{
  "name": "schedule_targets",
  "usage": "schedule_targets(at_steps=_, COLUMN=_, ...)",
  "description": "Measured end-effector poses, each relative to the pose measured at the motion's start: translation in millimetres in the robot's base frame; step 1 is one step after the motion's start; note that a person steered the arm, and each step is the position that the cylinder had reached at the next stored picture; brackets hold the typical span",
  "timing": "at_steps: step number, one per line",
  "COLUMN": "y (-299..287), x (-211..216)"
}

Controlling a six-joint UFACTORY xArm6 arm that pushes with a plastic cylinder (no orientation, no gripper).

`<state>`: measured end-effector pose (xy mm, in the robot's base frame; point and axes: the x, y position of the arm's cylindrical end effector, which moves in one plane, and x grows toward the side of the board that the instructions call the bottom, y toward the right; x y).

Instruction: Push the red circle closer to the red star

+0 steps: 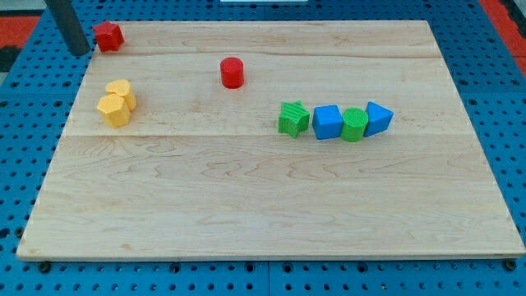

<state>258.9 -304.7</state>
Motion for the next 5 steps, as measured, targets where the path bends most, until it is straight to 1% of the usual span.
schedule_targets(at_steps=1, y=14, x=-18)
schedule_targets(at_steps=2, y=40, x=-22)
schedule_targets(at_steps=3, y=37, x=-20)
schedule_targets(at_steps=4, y=52, x=11)
schedule_targets(at_steps=5, y=124, x=13)
